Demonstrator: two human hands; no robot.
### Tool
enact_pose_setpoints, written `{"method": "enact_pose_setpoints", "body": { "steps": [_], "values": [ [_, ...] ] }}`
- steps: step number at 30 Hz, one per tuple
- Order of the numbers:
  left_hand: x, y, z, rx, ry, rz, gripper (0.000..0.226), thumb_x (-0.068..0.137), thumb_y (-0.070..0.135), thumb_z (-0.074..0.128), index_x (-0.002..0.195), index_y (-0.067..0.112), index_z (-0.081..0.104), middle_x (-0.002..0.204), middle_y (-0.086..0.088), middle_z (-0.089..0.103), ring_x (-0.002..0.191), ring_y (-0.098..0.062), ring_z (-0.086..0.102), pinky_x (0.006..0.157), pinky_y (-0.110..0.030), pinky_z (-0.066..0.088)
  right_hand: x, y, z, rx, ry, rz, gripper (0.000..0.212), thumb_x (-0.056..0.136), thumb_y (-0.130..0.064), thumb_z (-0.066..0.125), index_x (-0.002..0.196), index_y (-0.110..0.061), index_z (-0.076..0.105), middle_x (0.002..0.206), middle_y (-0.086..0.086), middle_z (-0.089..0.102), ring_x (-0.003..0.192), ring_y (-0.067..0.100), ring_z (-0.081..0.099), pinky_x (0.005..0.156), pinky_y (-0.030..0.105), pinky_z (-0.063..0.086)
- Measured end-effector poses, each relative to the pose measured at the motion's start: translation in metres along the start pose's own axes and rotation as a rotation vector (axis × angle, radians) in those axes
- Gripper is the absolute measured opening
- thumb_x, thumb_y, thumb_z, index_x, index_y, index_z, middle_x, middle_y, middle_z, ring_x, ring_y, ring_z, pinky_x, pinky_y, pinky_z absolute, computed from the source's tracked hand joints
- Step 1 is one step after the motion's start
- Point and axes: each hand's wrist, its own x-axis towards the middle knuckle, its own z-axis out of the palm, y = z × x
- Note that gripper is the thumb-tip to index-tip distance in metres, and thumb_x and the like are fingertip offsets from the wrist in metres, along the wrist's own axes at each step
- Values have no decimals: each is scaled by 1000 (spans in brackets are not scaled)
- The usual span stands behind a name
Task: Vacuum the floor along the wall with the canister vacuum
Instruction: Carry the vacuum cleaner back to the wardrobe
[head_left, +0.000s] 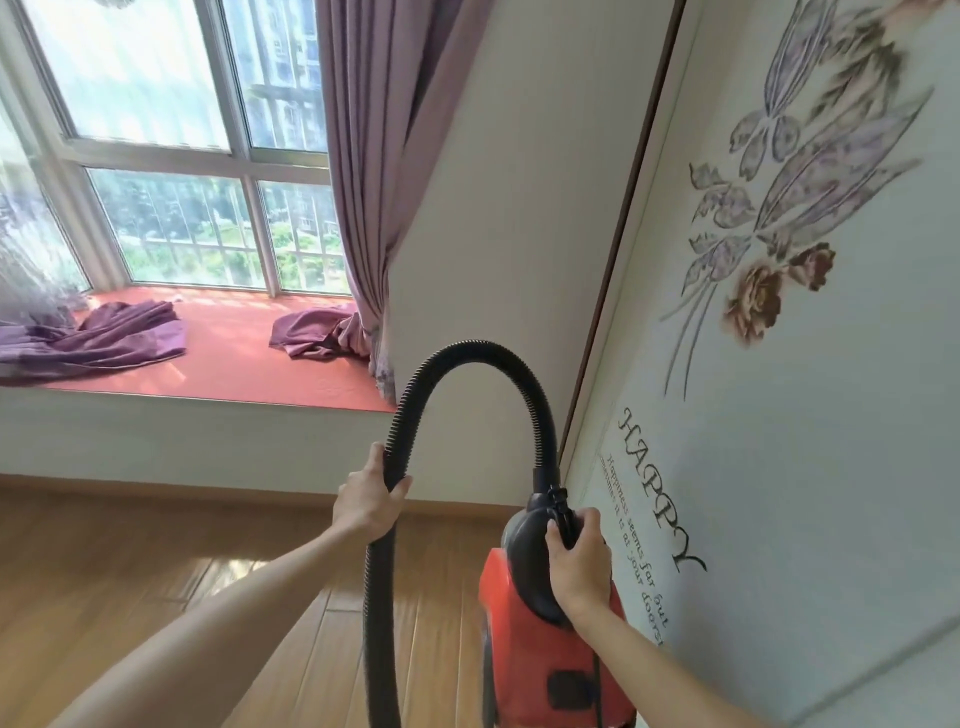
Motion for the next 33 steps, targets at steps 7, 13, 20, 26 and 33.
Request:
{"method": "enact_pose_setpoints", "body": {
  "steps": [7, 13, 20, 26, 33],
  "values": [
    [115, -18, 54, -49, -124, 16, 40, 95, 36, 59, 125, 23, 36, 99, -10, 67, 82, -36, 66, 71, -42, 57, 78, 13, 72, -30, 35, 76, 11, 97, -27, 57, 96, -20, 48, 81, -9, 63, 75, 11, 62, 55, 16, 40],
    [184, -49, 95, -57, -209, 7, 37, 97, 33, 58, 124, 18, 37, 94, -6, 64, 64, -23, 58, 59, -30, 45, 126, 36, 126, -69, 50, 160, 12, 97, -30, 57, 101, -21, 49, 89, -7, 63, 78, 11, 59, 59, 19, 42],
    [226, -91, 158, -68, -337, -37, 33, 97, 29, 59, 120, 19, 37, 94, -4, 64, 62, -17, 63, 48, -26, 50, 163, 81, 181, -101, 29, 239, 13, 97, -26, 57, 105, -20, 49, 87, -13, 59, 80, 10, 57, 71, 25, 44],
    [260, -122, 213, -56, -397, -86, 36, 98, 28, 58, 124, 17, 36, 99, -2, 61, 69, -21, 64, 46, -20, 46, 192, 126, 226, -135, 13, 296, 15, 97, -25, 57, 108, -19, 49, 94, -7, 62, 84, 13, 57, 74, 26, 43],
    [295, -158, 291, -59, -406, -150, 34, 98, 26, 57, 124, 13, 38, 97, -5, 63, 62, -9, 59, 45, -15, 43, 239, 189, 277, -139, -31, 312, 16, 97, -27, 56, 111, -20, 49, 98, -3, 65, 88, 15, 61, 65, 18, 42]
  ]
}}
